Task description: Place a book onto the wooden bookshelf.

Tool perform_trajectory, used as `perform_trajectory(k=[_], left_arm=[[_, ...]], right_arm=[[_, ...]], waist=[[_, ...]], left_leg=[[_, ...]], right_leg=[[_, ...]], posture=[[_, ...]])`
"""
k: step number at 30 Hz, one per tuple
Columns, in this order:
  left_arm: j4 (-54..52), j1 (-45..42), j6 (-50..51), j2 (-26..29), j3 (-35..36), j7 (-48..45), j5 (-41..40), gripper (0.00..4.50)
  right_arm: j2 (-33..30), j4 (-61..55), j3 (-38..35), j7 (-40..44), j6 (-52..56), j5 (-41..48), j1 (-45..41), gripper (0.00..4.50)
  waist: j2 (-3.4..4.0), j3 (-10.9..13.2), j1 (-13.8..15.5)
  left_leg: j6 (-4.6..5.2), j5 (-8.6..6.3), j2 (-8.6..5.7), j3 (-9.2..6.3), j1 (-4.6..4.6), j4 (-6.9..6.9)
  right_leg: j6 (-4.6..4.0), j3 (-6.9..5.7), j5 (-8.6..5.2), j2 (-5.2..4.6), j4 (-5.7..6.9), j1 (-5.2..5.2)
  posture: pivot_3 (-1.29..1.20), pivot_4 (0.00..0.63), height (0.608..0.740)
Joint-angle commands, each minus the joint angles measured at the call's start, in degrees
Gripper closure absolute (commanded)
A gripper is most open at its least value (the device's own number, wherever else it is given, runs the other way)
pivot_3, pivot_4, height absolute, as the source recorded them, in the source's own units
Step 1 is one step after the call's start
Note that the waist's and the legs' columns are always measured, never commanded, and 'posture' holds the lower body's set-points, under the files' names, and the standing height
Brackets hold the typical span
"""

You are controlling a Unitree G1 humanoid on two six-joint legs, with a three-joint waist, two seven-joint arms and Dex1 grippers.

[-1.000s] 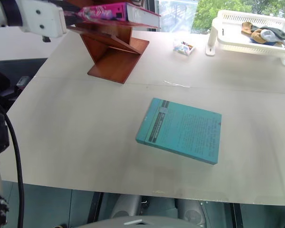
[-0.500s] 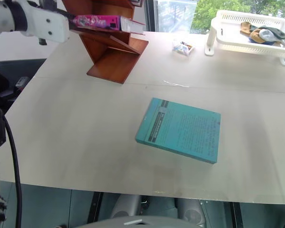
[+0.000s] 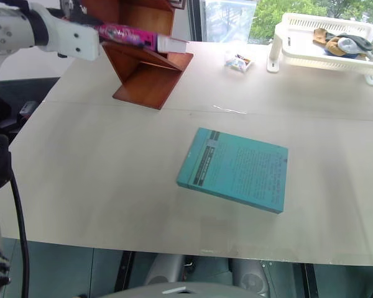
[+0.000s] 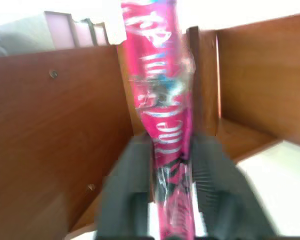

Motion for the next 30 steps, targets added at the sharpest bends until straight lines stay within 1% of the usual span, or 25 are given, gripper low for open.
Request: perform_trajectory(k=[1,2,3,4,6,10,11,14,16,17,19,22,25,28,30], left_arm=[[0.76,-2.73,1.93,2.06,-0.35,3.7,2.21,1.19],[1.15,-2.75,2.93,2.34,-0.64,3.92,2.82,0.75],[1.5,-2.84,4.0,2.8,-1.1,4.95,3.93,0.22],[1.77,-2.94,4.86,3.24,-1.58,5.93,5.0,0.05],[2.21,-3.02,6.05,4.26,-2.21,6.73,6.27,0.05],[2.04,-2.46,6.69,5.63,-1.65,5.8,5.7,0.05],[1.78,-1.88,6.34,5.46,0.43,3.67,2.46,0.05],[-0.9,1.44,6.56,4.24,9.29,-7.69,-12.56,0.05],[-7.11,6.1,12.35,2.91,15.89,-17.98,-25.06,0.05],[-11.76,9.18,17.29,2.46,19.11,-22.34,-31.22,0.05],[-20.97,15.95,27.97,2.66,23.96,-27.31,-39.82,0.05],[-35.76,28.82,44.77,4.33,29.33,-31.41,-49.8,0.05],[-48.57,41.49,57.02,5.79,33.66,-33.25,-57.6,0.05],[-57.5,52.13,66.22,6.65,37.53,-35.62,-64.82,0.05],[-62.15,59.59,69.83,6.93,39.74,-36.55,-67.77,0.05]], right_arm=[[-1.59,0.54,-1.43,-0.07,-0.34,-0.01,-0.04,0.0],[-1.61,0.7,-1.44,-0.02,-0.39,-0.11,-0.04,0.0],[-1.62,0.85,-1.45,-0.01,-0.43,-0.15,-0.05,0.0],[-1.66,1.02,-1.44,0.03,-0.49,-0.23,-0.06,0.0],[-1.68,1.42,-1.4,0.06,-0.63,-0.47,-0.16,0.0],[-1.54,2.25,-0.97,0.3,-1.1,-1.12,-0.47,0.0],[-1.54,2.43,-0.88,0.39,-1.14,-1.24,-0.5,0.0],[-1.67,2.93,-0.87,0.69,-1.14,-1.5,-0.44,0.0],[-1.72,3.1,-0.9,0.92,-1.06,-1.74,-0.21,0.0],[-1.71,3.15,-0.91,0.98,-0.99,-1.82,-0.11,0.0],[-1.63,2.93,-0.92,1.05,-0.61,-1.67,0.12,0.0],[-1.34,2.57,-0.94,1.03,-0.18,-0.98,0.01,0.0],[-1.18,2.51,-0.23,1.25,-0.31,-1.24,0.22,0.0],[-1.21,2.66,1.02,1.97,-0.73,-2.46,1.19,0.0],[-1.31,2.91,1.93,2.63,-1.48,-3.86,2.41,0.0]], waist=[[0.0,0.0,0.06],[0.0,0.0,0.07],[0.0,0.0,0.06],[0.0,0.0,0.06],[0.0,0.0,-0.05],[0.0,0.0,-0.03],[0.0,0.0,-0.03],[0.0,0.0,0.15],[0.01,0.0,0.13],[0.01,0.0,0.11],[0.04,-0.02,0.01],[0.1,-0.06,-0.84],[0.13,-0.07,-1.47],[0.13,-0.08,-1.46],[0.15,-0.09,-1.34]], left_leg=[[0.0,0.0,0.0,-0.01,0.0,0.03],[0.0,0.0,0.0,0.0,0.0,0.05],[0.01,0.0,0.0,0.0,-0.01,0.08],[0.01,0.0,-0.01,0.0,-0.01,0.1],[0.01,0.0,-0.01,0.0,0.0,0.14],[0.01,-0.01,-0.01,0.01,0.0,0.21],[0.01,-0.01,-0.01,0.01,0.0,0.24],[0.01,-0.01,0.0,0.01,0.0,0.35],[0.01,-0.01,0.01,0.01,0.0,0.44],[0.01,0.0,0.01,-0.03,-0.01,0.5],[0.0,0.0,0.04,-0.05,-0.01,0.58],[0.0,0.0,0.11,-0.06,0.03,0.62],[0.0,0.0,0.16,-0.07,0.11,0.61],[0.01,0.0,0.2,-0.06,0.21,0.61],[0.01,-0.01,0.22,-0.04,0.33,0.61]], right_leg=[[0.0,0.0,0.0,0.0,0.01,0.0],[0.0,0.0,0.0,0.0,0.02,0.01],[0.0,0.0,0.0,-0.01,0.05,0.01],[0.0,0.0,0.0,-0.01,0.07,0.01],[0.0,0.01,0.0,0.0,0.12,0.0],[0.01,0.02,-0.01,0.01,0.28,-0.03],[0.01,0.02,-0.01,0.01,0.31,-0.03],[0.0,0.0,-0.01,-0.01,0.41,-0.02],[0.0,-0.01,-0.01,-0.03,0.45,-0.01],[0.0,-0.05,-0.01,-0.04,0.5,0.0],[0.0,-0.06,-0.01,-0.04,0.57,0.01],[0.0,-0.01,-0.01,-0.03,0.61,0.02],[-0.01,0.02,-0.01,-0.08,0.65,0.08],[-0.01,0.04,0.0,-0.07,0.63,0.19],[-0.01,0.06,0.0,-0.09,0.63,0.31]], posture=[[0.0,0.15,0.74],[0.0,0.15,0.74],[0.0,0.15,0.74],[0.0,0.15,0.74],[0.0,0.15,0.74],[0.0,0.15,0.74],[0.0,0.15,0.74],[0.0,0.15,0.74],[0.0,0.15,0.74],[0.0,0.15,0.74],[0.0,0.15,0.74],[0.0,0.15,0.74],[0.0,0.15,0.74],[0.0,0.15,0.74],[0.0,0.15,0.74]])
